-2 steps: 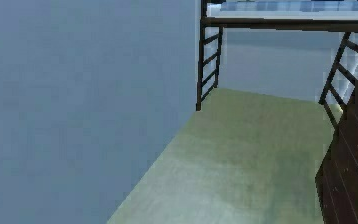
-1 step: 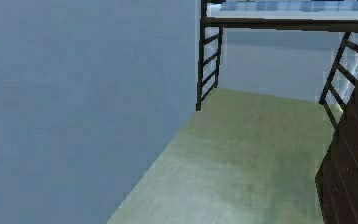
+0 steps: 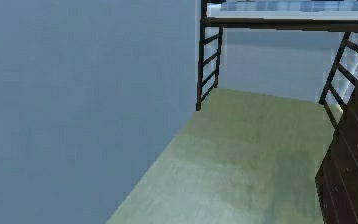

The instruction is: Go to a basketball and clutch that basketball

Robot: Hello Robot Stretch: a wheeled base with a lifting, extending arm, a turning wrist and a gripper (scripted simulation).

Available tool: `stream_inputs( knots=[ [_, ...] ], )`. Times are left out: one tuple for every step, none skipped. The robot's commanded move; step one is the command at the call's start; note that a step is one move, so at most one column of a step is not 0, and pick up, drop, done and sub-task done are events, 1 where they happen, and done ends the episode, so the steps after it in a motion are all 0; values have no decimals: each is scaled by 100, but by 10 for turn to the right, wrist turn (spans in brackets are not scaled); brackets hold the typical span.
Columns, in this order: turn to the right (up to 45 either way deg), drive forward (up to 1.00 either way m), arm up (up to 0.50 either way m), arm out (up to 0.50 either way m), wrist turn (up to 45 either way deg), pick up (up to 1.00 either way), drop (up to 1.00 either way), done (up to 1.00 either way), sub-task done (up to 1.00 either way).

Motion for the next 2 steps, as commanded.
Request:
stream_inputs(
  knots=[
    [0, 0, 0, 0, 0, 100, 0, 0, 0],
    [0, 0, 0, 0, 0, 0, 0, 100, 0]
  ],
)
